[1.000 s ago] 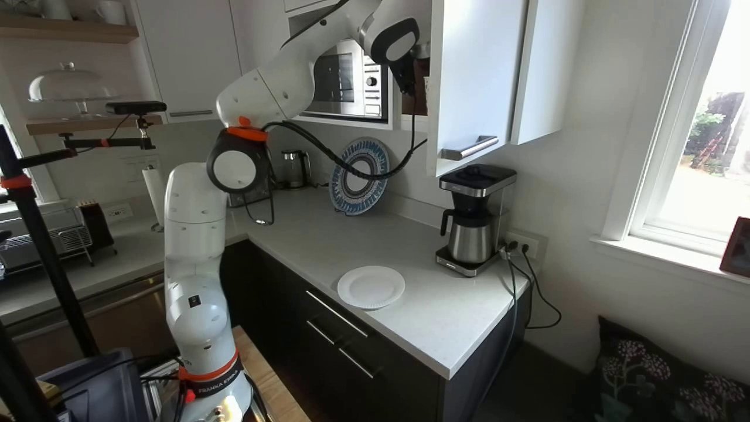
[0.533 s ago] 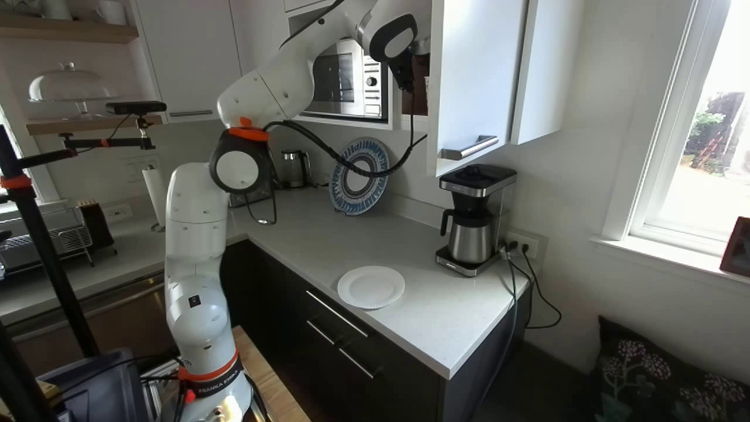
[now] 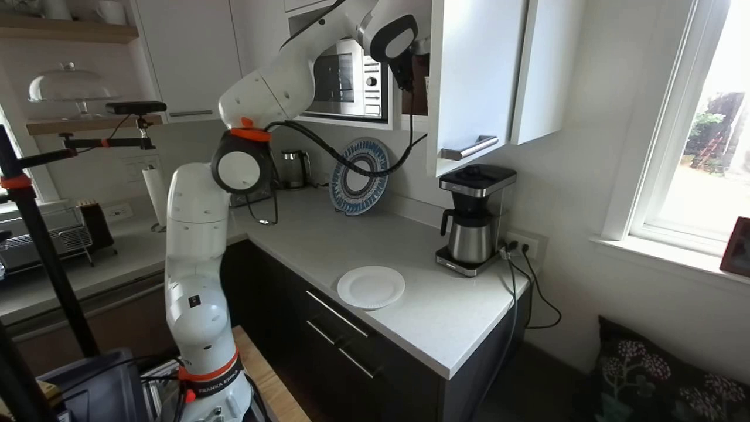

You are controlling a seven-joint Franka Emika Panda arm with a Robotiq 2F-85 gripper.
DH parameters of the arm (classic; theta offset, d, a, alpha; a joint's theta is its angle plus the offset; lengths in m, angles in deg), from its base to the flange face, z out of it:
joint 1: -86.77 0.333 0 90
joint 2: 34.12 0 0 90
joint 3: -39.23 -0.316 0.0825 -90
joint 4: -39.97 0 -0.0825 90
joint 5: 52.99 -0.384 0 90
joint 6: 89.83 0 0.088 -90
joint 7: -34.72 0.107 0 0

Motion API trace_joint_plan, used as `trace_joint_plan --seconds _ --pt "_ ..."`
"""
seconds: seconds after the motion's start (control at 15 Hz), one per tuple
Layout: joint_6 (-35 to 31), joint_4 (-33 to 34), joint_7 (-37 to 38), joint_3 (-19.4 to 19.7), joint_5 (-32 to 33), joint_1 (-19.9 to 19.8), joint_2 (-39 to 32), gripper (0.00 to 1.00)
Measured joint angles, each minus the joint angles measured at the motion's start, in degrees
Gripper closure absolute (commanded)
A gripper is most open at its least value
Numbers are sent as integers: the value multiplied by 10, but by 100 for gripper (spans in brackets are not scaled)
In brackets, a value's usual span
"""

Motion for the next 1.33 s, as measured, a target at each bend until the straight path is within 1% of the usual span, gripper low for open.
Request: trace_joint_plan --seconds 0.53,0.6,0.67,0.73,0.8,0.87,1.0,1.13,1.33 --pt "-18 7 7 -1 0 3 -12 0" --pt "-18 7 7 -1 0 5 -14 1" --pt "-18 7 7 -1 0 7 -16 26" --pt "-18 7 7 -1 0 9 -17 26" --pt "-18 7 7 -1 0 11 -19 31" --pt "-18 7 7 -1 0 11 -20 41" --pt "-17 7 7 -1 0 12 -21 58" --pt "-17 7 7 -1 0 11 -20 71" --pt "-17 8 5 0 0 9 -15 95"
